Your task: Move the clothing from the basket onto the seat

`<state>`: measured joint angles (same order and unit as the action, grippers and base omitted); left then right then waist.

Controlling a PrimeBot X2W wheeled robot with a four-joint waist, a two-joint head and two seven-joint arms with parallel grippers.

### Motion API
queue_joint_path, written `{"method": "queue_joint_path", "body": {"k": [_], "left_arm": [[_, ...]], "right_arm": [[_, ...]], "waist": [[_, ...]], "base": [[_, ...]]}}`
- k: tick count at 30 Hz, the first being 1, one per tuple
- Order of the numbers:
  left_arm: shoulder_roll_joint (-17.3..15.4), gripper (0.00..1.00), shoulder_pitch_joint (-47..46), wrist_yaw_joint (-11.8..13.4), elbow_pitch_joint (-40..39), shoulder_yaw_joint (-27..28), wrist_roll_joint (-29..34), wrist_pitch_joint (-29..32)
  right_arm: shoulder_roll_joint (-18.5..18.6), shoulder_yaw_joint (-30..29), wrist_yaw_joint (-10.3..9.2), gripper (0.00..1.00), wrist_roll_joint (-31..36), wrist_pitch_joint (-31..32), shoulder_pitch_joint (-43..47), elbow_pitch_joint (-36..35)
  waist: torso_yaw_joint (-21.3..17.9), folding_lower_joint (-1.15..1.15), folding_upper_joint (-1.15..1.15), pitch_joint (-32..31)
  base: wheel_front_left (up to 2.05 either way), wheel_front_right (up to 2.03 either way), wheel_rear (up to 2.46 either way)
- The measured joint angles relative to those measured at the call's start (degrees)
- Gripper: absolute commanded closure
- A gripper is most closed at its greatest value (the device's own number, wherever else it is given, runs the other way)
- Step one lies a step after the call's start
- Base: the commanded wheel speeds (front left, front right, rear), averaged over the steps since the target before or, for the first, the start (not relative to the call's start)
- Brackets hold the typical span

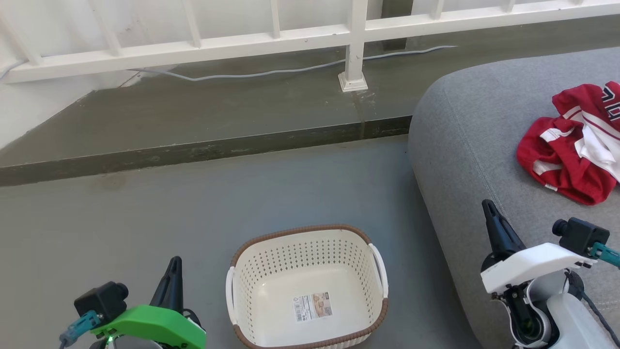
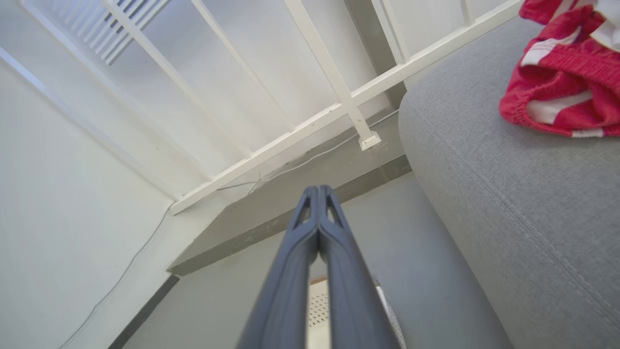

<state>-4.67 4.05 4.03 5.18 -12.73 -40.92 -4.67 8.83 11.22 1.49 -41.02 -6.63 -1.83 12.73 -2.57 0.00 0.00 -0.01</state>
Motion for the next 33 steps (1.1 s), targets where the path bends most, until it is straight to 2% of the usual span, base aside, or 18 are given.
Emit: {"method": "queue_joint_path", "body": {"k": [33], "left_arm": [[-0.2, 1.00, -1.9, -4.5, 3.8, 5.6, -25.8, 3.3]], "right_arm": [[-2.6, -8.1, 2.20, 1.00, -23.9, 5.7, -0.1, 1.5]], "waist": [[1.2, 0.00, 0.00, 0.1]], "base": [[0.00, 0.00, 0.00]]}}
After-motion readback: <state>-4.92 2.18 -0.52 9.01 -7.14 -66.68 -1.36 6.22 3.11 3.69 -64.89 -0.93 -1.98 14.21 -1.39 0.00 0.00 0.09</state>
